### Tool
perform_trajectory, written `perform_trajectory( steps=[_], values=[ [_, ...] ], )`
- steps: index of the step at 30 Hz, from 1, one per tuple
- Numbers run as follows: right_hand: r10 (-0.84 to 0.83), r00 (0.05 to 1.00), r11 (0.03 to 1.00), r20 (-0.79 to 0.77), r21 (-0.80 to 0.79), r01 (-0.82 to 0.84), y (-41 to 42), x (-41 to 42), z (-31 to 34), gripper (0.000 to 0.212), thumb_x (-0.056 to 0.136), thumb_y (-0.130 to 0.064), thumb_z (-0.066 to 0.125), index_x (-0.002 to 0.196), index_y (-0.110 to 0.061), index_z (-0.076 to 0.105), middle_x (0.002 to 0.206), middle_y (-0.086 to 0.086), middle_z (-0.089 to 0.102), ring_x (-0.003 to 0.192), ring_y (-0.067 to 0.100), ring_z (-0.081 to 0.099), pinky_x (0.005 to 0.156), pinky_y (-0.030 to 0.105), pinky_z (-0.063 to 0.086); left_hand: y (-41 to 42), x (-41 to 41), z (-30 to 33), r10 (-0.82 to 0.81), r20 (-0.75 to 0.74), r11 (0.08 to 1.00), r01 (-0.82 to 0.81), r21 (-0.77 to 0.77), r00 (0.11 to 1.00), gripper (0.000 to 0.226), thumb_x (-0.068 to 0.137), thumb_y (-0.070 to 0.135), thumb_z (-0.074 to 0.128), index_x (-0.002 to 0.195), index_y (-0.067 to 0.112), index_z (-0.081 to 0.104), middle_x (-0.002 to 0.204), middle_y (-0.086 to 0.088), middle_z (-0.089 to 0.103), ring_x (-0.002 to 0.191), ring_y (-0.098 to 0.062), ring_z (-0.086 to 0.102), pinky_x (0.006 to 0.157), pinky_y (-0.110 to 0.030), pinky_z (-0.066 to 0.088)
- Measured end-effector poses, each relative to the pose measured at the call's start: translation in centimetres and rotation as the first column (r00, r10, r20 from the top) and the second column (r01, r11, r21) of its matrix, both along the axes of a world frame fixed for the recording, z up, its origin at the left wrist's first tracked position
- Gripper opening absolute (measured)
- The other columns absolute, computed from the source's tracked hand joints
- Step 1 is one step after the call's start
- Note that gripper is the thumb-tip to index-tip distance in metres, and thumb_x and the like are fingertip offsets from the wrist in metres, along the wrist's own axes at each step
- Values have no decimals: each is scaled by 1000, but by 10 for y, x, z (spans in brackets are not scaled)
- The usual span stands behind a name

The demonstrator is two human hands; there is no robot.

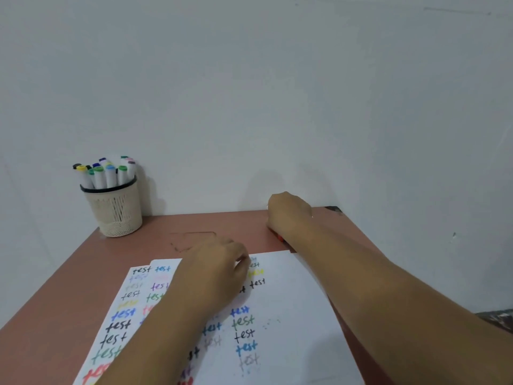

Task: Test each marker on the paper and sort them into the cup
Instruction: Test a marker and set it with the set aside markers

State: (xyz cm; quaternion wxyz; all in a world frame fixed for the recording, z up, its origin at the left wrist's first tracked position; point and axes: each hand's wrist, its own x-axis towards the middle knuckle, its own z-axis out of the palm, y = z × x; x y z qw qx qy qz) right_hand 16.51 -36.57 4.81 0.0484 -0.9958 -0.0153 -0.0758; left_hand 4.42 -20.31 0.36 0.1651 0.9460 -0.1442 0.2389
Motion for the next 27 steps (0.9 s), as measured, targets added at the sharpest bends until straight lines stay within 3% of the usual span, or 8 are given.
perform_trajectory(
  steps=[4, 7, 10, 13, 16, 18, 20, 27],
  values=[
    [-24, 1000, 977, -3, 210, 24, 5, -6, 5, 25, 95, -20, 61, 71, -16, 52, 75, 1, 57, 69, 23, 55, 50, 26, 29, 3, 0, 2, 31, 3, 999, -31, -24, 1000, 17, 94, 35, 54, 90, 30, 70, 87, 14, 63, 89, -10, 57, 75, -31, 49],
    [-36, 997, 824, -64, 563, 67, 5, -21, 17, 31, 85, -25, 68, 61, -15, 52, 56, 2, 60, 49, 20, 52, 53, 26, 34, 5, -6, 8, 44, -9, 997, -45, -64, 999, 19, 95, 46, 53, 98, 35, 68, 93, 20, 64, 95, -5, 55, 79, -28, 47],
    [73, 988, 473, -134, 877, 84, -3, -44, 33, 16, 83, -19, 73, 73, -7, 67, 66, 8, 64, 51, 18, 52, 58, 31, 44, 3, -18, 26, 22, -21, 987, -25, -156, 1000, 31, 92, 61, 53, 110, 40, 65, 100, 25, 61, 97, 0, 52, 80, -25, 44],
    [192, 976, 94, -107, 991, 90, -13, -82, 49, 14, 89, -6, 73, 94, 7, 73, 83, 17, 73, 61, 19, 69, 59, 23, 58, -2, -26, 55, -37, -66, 974, 21, -225, 997, 49, 87, 63, 60, 127, 35, 59, 117, 20, 59, 106, -2, 53, 92, -28, 47],
    [274, 961, -80, -28, 995, 52, -22, -120, 57, 6, 92, 2, 69, 96, 6, 67, 92, 24, 75, 81, 26, 76, 72, 28, 65, -8, -30, 80, -96, -150, 970, 58, -238, 984, 49, 88, 57, 64, 129, 30, 56, 118, 14, 59, 103, -5, 55, 86, -25, 46],
    [294, 955, -155, 45, 988, 1, -29, -143, 59, 13, 91, 3, 70, 100, -1, 61, 92, 21, 75, 86, 29, 76, 75, 32, 66, -14, -37, 90, -145, -147, 972, 112, -208, 978, 33, 93, 55, 59, 115, 30, 61, 100, 13, 62, 89, -6, 57, 75, -25, 47],
    [289, 952, -150, 101, 987, -59, -36, -164, 57, 18, 91, -2, 73, 104, -7, 61, 94, 17, 77, 81, 25, 75, 70, 30, 62, -19, -50, 94, -187, -129, 967, 159, -201, 974, 26, 97, 52, 53, 107, 30, 62, 89, 9, 61, 82, -8, 56, 70, -27, 45],
    [224, 950, -148, 217, 971, -187, -38, -211, 32, 5, 89, -8, 78, 86, -5, 75, 81, 13, 66, 73, 18, 60, 70, 28, 53, -16, -86, 73, -263, -96, 955, 245, -168, 960, 28, 102, 54, 33, 94, 37, 53, 78, 9, 57, 73, -6, 54, 68, -34, 48]
  ],
)
